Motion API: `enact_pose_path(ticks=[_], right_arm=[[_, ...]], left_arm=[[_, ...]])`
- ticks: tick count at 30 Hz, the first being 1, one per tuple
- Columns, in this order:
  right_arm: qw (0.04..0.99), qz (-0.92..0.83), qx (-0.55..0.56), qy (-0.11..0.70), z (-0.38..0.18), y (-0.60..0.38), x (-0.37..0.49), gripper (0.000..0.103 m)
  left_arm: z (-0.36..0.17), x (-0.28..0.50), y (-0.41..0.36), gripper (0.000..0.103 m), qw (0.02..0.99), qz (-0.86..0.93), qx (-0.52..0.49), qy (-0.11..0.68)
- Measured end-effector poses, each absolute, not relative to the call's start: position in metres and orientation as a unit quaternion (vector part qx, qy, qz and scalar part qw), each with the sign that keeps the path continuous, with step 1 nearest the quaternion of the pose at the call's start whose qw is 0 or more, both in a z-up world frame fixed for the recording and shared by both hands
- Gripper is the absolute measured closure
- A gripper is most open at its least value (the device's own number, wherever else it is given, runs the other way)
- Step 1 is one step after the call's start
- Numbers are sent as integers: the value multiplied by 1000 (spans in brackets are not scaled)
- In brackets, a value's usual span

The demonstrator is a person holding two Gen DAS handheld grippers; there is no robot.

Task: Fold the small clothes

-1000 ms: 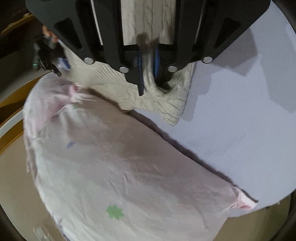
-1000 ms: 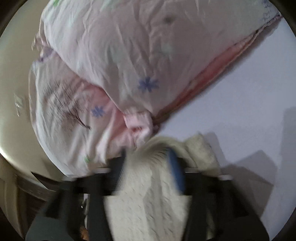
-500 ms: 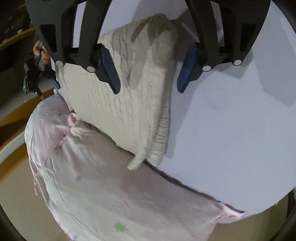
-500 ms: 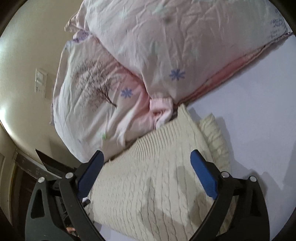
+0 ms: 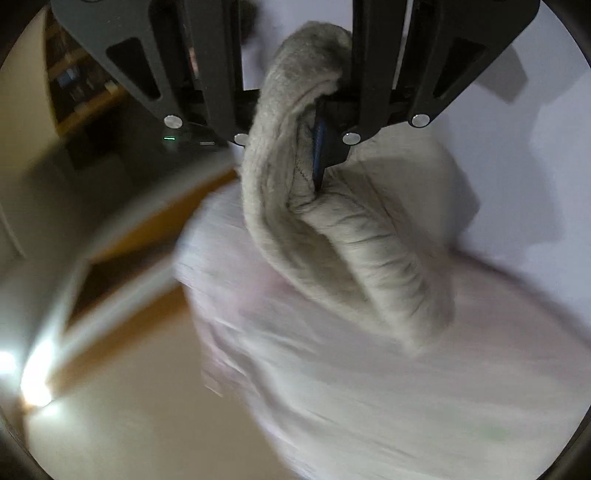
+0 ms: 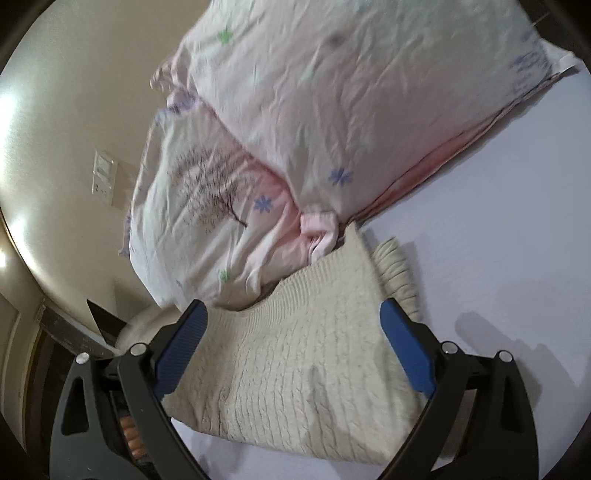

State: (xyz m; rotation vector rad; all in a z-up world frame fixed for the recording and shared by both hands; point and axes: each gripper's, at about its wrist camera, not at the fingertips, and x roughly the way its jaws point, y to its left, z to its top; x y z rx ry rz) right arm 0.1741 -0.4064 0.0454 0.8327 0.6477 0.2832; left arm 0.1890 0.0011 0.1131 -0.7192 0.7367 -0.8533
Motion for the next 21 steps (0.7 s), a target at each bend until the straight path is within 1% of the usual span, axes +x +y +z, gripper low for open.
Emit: enact_pose_path(ticks=[2, 3, 4, 6, 7, 8, 10, 11, 12, 13, 14, 15, 17, 21], right_arm=[[861, 114, 397, 297, 46, -417, 164, 8], [861, 106, 400, 295, 45, -421, 162, 8], [859, 99, 403, 299, 43, -424, 161, 8], [857, 84, 399, 316, 41, -429, 161, 8], [857, 82, 393, 322, 41, -430, 160, 8], [860, 85, 382, 328, 44, -431, 160, 8], [865, 91, 363, 335, 48, -431, 161, 8], [864, 97, 356, 343, 49, -431, 164, 6], [861, 103, 353, 351, 48, -429, 167, 6], [858, 108, 350, 360, 46, -426, 171, 6], [855, 108, 346, 370, 46, -422, 175, 6], [857, 117, 342, 368, 47, -416, 175, 6], [862, 133, 323, 368, 52, -404, 173, 6], [874, 96, 278, 387, 54, -385, 178, 6]], left_arm=[[111, 197, -53, 88, 774, -425, -316, 347], [103, 202, -92, 88, 773, -430, -295, 360], [94, 207, -132, 87, 779, -428, -255, 380], [75, 211, -183, 87, 773, -424, -203, 425], [66, 211, -196, 87, 755, -435, -207, 445], [62, 208, -199, 87, 718, -472, -236, 454], [74, 198, -177, 87, 719, -493, -249, 421], [83, 193, -159, 81, 731, -492, -254, 399], [88, 191, -142, 72, 742, -483, -258, 386], [93, 189, -118, 52, 766, -453, -261, 373], [95, 189, -103, 43, 786, -426, -260, 366], [95, 185, -80, 43, 813, -385, -248, 359], [90, 183, -52, 43, 835, -343, -231, 363], [70, 192, -38, 42, 840, -304, -216, 394]])
